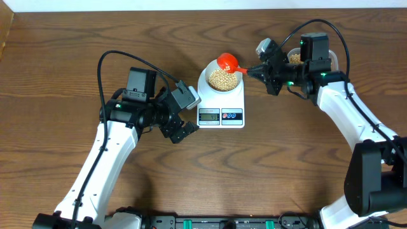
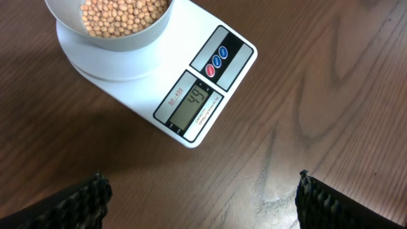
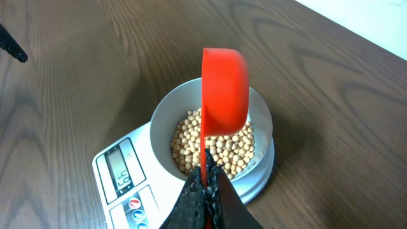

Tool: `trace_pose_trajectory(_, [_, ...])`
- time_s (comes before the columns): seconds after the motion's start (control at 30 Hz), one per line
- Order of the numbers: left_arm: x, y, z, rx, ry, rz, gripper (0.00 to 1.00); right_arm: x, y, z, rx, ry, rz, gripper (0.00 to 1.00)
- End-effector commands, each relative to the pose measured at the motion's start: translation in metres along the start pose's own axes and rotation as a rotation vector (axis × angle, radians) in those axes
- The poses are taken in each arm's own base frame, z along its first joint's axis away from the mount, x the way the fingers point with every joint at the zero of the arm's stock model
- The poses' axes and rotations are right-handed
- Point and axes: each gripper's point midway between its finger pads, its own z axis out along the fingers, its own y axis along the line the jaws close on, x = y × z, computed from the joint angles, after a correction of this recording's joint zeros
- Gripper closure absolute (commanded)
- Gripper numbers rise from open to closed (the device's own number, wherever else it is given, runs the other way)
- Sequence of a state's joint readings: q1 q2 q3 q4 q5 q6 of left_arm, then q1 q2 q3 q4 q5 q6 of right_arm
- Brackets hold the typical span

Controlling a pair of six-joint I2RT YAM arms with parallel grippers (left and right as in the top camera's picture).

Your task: Scoop item into bowl and weigh 50g on scale

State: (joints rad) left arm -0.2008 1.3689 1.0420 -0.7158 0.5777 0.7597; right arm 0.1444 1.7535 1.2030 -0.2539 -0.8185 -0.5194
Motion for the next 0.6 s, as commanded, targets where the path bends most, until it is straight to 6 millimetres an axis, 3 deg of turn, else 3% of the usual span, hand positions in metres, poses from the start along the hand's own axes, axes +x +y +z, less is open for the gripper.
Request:
trace_pose_trajectory(0.0, [-0.008, 0.002, -0.005, -0.004, -0.023, 0.015, 0.05, -0.012, 0.006, -0.005, -0.005, -0.022, -0.035, 0.99])
trace_pose_trajectory(0.57, [-0.008, 0.002, -0.005, -0.004, -0.023, 0.015, 0.05, -0.019, 0.016, -0.006, -0.070, -0.063, -0.035, 0.99])
